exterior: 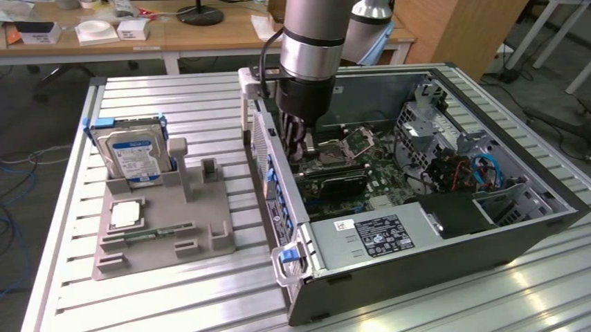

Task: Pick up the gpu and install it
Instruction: 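Press down on the gpu until it lock into place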

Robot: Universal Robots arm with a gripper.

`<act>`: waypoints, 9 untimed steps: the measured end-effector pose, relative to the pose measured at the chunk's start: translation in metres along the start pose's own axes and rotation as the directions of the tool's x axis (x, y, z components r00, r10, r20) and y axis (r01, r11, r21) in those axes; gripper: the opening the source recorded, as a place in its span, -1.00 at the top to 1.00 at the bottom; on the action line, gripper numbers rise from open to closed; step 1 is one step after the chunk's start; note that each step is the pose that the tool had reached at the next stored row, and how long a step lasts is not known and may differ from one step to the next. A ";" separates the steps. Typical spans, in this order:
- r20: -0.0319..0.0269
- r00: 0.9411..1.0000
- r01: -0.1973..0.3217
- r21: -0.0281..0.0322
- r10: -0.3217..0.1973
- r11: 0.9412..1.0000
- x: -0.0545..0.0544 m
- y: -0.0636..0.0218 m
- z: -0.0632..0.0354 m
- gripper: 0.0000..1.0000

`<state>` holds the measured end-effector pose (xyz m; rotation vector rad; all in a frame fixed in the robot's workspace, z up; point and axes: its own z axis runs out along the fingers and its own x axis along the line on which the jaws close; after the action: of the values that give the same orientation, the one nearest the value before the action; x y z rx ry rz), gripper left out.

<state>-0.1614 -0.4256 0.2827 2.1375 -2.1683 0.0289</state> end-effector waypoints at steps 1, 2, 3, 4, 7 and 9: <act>0.000 1.000 0.000 0.000 0.000 1.000 0.000 0.0000 0.0000 0.80; 0.000 1.000 0.000 0.000 0.000 1.000 0.001 0.0000 0.0000 0.80; 0.000 1.000 0.000 0.000 0.000 1.000 0.001 0.0000 0.0000 0.80; -0.001 1.000 0.000 0.000 0.000 1.000 0.001 0.0000 0.0000 0.80; -0.001 1.000 0.000 0.000 0.000 1.000 0.001 0.0000 0.0001 0.80; -0.002 1.000 0.000 0.000 0.000 1.000 0.001 -0.0001 0.0001 0.80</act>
<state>-0.1613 -0.4271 0.2827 2.1366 -2.1674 0.0307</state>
